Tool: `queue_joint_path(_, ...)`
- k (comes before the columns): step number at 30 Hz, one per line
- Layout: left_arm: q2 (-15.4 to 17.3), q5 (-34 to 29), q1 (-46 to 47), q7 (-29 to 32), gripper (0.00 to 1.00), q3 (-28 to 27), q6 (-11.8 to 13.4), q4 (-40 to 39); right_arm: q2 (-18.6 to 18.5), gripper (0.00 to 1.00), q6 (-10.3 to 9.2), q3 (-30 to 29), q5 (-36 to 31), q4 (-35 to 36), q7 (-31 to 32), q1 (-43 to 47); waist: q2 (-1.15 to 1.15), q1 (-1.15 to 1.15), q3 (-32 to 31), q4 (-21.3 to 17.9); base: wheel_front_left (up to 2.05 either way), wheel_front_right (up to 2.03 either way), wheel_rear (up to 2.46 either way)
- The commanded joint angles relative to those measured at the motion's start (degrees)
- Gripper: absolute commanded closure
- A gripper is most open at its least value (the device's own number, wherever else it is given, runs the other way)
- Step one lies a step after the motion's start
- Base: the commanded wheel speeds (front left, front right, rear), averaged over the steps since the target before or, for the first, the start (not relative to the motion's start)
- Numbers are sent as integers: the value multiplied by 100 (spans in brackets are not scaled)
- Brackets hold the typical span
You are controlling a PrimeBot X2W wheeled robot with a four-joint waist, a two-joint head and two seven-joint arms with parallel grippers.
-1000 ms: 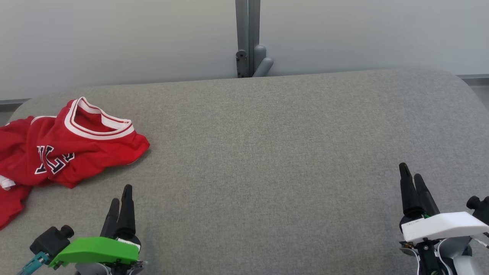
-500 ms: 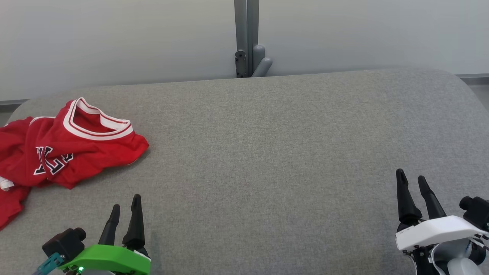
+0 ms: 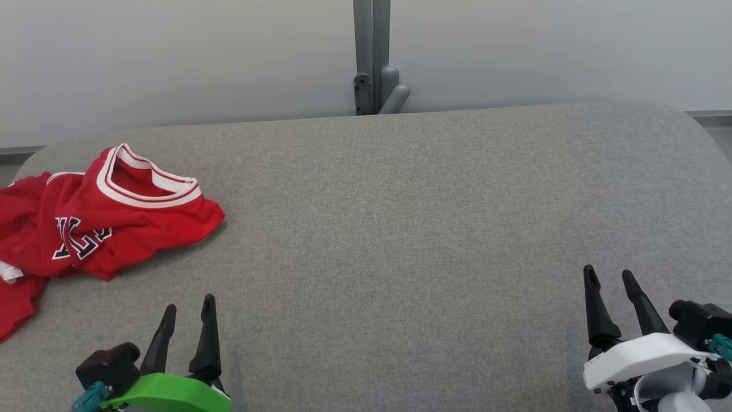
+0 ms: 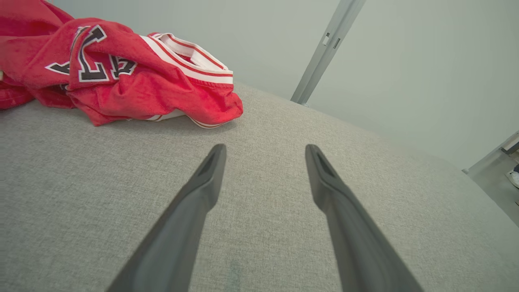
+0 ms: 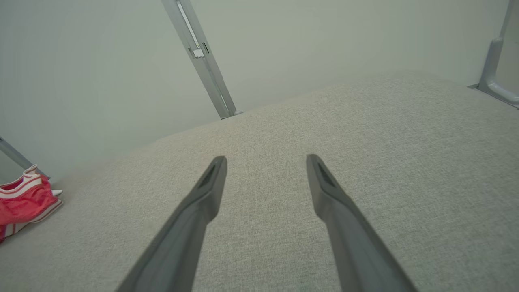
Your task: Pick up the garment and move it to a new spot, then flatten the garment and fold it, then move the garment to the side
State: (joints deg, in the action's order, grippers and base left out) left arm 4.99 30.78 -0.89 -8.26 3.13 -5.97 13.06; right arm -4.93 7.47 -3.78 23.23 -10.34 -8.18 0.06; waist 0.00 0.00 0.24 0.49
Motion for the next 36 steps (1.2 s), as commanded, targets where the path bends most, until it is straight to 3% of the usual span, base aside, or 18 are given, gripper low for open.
queue_joint_path(1, 59, -262, -36, -71, 0, -18, 18, -96, -62, 0, 2, 9, -255, 3, -75, 48, 0, 0, 5, 11, 0, 0, 0)
queue_joint_path(24, -38, -1358, -209, -380, 0, -76, -91, -26, -105, 0, 3, -29, -1452, 0, -382, 194, 0, 0, 24, 46, 0, 0, 0)
queue_joint_path(36, -114, -1708, -203, -522, 0, -175, -150, 180, -59, 0, 3, -137, -1725, -48, -529, 311, 0, 0, 6, 22, 0, 0, 0)
